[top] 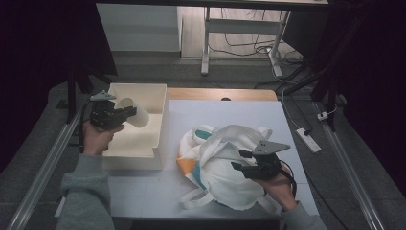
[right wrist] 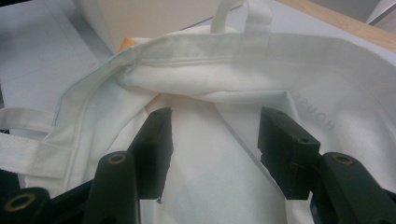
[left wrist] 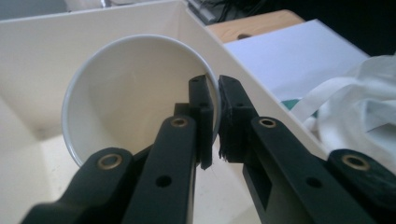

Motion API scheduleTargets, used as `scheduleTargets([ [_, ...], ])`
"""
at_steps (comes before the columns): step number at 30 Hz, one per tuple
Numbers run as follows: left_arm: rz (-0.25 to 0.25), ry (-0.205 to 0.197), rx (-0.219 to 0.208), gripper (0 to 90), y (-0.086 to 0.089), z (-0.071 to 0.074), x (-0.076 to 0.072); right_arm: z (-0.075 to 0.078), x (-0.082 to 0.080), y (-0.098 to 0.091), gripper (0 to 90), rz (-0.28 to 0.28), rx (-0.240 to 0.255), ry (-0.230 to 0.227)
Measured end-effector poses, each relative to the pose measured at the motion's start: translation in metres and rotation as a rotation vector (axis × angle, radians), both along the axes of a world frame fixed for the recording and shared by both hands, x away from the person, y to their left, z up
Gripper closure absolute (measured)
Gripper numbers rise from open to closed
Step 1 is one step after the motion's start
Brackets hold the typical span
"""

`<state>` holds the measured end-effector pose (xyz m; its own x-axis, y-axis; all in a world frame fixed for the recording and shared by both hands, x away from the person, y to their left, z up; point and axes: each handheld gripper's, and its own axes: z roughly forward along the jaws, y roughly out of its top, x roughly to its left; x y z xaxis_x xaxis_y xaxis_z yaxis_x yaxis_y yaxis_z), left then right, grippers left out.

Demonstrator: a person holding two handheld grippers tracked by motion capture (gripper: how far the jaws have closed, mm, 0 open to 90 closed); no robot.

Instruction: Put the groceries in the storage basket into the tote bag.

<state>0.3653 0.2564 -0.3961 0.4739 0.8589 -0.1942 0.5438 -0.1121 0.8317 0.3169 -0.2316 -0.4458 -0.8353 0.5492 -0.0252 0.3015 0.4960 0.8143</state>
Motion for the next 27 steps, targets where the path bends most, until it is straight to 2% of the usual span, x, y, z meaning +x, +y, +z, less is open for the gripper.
scheduleTargets([
  [5,-0.007,-0.069,-0.021,84.5,-0.003,0.008,-0.007,0.000,0.000,-0.001,45.2,-0.004,0.006,-0.003],
  [8,-0.029,-0.097,-0.052,84.5,-0.004,0.014,-0.012,0.000,0.000,0.000,45.2,-0.003,0.004,-0.005],
  [17,-0.113,-0.154,-0.096,84.5,-0.018,0.029,-0.023,0.001,0.000,-0.001,45.2,-0.003,0.007,-0.007],
  [27,-0.226,-0.182,-0.125,84.5,-0.041,0.040,-0.033,0.001,0.001,-0.001,45.0,-0.007,0.007,-0.011],
])
